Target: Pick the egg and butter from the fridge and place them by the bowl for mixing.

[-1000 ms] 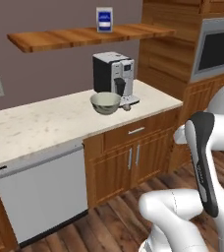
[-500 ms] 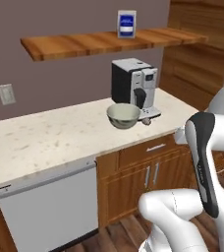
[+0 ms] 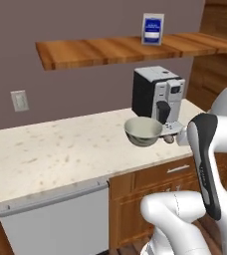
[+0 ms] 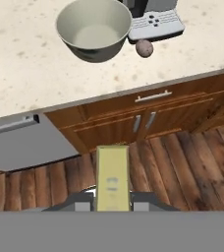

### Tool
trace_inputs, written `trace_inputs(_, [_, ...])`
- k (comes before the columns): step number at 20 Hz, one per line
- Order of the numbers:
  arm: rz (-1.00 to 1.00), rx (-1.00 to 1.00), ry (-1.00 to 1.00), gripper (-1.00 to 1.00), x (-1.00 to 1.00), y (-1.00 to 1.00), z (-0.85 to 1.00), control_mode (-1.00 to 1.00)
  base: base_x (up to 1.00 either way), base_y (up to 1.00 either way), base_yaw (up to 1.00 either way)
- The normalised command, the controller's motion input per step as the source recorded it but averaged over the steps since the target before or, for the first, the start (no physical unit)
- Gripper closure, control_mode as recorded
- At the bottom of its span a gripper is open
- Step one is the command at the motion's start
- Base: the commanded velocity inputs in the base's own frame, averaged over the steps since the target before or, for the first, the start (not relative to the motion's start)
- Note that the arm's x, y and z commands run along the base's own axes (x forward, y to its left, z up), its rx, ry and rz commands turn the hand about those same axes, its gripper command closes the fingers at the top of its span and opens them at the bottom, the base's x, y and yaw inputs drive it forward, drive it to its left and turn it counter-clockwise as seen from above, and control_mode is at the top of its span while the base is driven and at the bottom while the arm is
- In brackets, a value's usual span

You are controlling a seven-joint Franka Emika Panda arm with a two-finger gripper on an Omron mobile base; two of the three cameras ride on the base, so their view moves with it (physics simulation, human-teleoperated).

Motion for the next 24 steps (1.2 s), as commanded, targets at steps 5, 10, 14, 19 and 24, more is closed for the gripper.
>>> trace_inputs(5, [0.00,0.00,0.00,1.00,0.00,0.00,0.00,1.00,0.52,-0.39,0.21])
trace_inputs(10, [0.00,0.00,0.00,1.00,0.00,0.00,0.00,1.00,0.42,-0.38,0.28])
trace_inputs(14, [0.00,0.00,0.00,1.00,0.00,0.00,0.00,1.00,0.38,-0.39,0.30])
trace_inputs(19, [0.00,0.00,0.00,1.00,0.00,0.00,0.00,1.00,0.31,-0.46,0.27])
trace_inputs(24, [0.00,0.00,0.00,1.00,0.00,0.00,0.00,1.00,0.38,-0.44,0.20])
